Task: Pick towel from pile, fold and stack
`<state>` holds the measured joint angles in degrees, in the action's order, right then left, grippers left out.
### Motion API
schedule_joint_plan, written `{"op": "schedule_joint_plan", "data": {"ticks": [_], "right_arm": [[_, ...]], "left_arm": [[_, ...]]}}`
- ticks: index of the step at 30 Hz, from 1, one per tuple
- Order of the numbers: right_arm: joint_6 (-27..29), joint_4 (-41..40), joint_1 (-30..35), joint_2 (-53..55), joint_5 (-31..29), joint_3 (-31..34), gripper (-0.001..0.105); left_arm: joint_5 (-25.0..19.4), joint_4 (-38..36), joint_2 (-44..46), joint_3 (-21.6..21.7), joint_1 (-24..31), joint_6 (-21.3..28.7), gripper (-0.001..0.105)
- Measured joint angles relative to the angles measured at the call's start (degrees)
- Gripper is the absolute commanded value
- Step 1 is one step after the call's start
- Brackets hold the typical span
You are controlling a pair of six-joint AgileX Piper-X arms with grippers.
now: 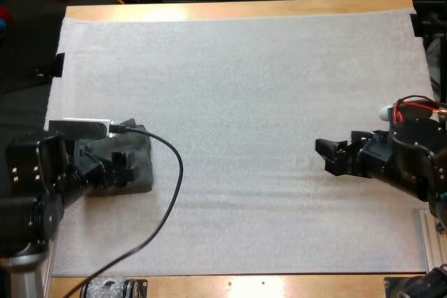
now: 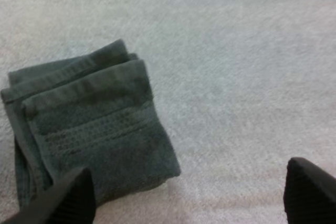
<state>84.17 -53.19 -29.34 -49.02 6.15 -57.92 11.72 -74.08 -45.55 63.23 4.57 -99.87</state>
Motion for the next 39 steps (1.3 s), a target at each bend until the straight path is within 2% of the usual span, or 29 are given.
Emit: {"op": "schedule_joint_plan", "data": {"ticks": [7,13,17,22,28,39], "right_arm": [[4.01,-4.75,12.45,0.46,-0.4,-2.94,0.071],[8.72,-7.76,23.3,4.78,-0.41,-3.48,0.071],[10.96,-9.89,28.02,8.6,-0.91,-3.48,0.071],[13.37,-11.14,28.93,13.7,-0.9,-3.48,0.071],[16.86,-12.42,28.93,20.64,-0.9,-3.48,0.071],[17.41,-12.52,28.93,32.11,-0.9,-3.53,0.071]], "left_arm": [[1.7,0.0,2.28,0.0,-0.05,-0.14,0.071],[1.85,0.0,3.26,0.0,-3.58,-0.14,0.071],[1.85,0.0,3.72,0.13,-4.11,-0.14,0.071],[1.32,0.14,6.09,0.14,-4.11,-0.03,0.071],[-5.24,1.36,12.68,0.14,-4.11,0.74,0.071],[-8.07,1.5,28.05,0.14,-4.11,3.0,0.071]]}}
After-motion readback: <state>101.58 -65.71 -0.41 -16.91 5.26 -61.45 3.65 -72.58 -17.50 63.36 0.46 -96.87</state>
